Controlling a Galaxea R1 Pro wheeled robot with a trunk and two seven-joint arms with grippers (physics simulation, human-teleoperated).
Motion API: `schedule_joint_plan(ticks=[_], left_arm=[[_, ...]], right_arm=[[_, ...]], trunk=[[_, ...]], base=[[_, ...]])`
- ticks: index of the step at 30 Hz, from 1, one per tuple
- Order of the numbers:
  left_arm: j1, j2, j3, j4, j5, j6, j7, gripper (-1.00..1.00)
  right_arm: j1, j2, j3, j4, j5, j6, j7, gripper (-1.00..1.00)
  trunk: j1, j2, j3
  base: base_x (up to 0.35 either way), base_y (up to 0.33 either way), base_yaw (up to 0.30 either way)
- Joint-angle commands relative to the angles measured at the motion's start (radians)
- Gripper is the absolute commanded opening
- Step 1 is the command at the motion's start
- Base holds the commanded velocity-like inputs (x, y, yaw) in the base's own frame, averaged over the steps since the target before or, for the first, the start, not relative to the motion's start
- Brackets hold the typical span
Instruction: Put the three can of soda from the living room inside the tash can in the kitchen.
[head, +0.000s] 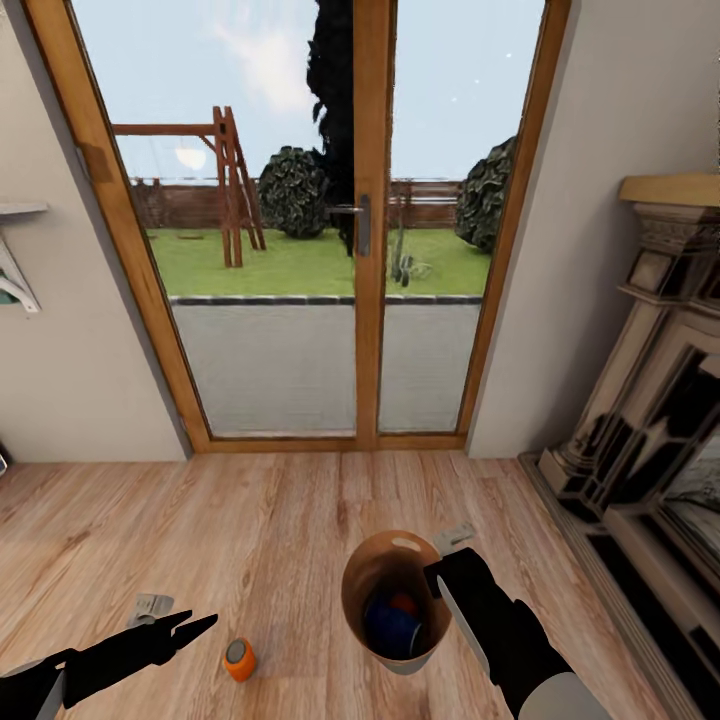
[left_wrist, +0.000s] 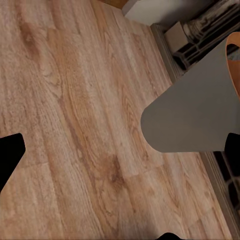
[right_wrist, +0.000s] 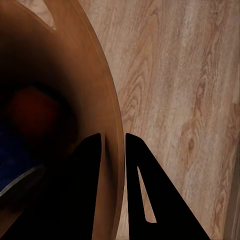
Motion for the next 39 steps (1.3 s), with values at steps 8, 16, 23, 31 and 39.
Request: schedule_joint_plan(ticks=[8, 16, 23, 31, 39], left_arm=[[0.000, 0.000, 0.001, 0.001, 0.000, 0.000, 0.001, 1.00], [0.000, -0.004, 0.002, 0.002, 0.003, -0.003, 0.177, 1.00], [0.000, -0.019, 0.001, 0.002, 0.002, -0.003, 0.265, 1.00], [0.000, -0.021, 0.001, 0.001, 0.002, -0.003, 0.278, 1.00], [0.000, -0.021, 0.001, 0.001, 0.003, -0.003, 0.279, 1.00]], right_arm=[[0.000, 0.000, 0.000, 0.000, -0.005, -0.001, 0.004, -1.00], [0.000, 0.000, 0.000, 0.000, -0.005, 0.000, 0.004, -1.00], [0.000, 0.000, 0.000, 0.000, -0.005, 0.000, 0.004, -1.00], [0.000, 0.000, 0.000, 0.000, -0.005, 0.001, 0.004, -1.00], [0.000, 0.000, 0.000, 0.000, -0.005, 0.001, 0.004, -1.00]], trunk=[[0.000, 0.000, 0.012], [0.000, 0.000, 0.015], [0.000, 0.000, 0.015], [0.000, 0.000, 0.015], [0.000, 0.000, 0.015]], base=[[0.000, 0.000, 0.000], [0.000, 0.000, 0.000], [0.000, 0.000, 0.000], [0.000, 0.000, 0.084], [0.000, 0.000, 0.262]])
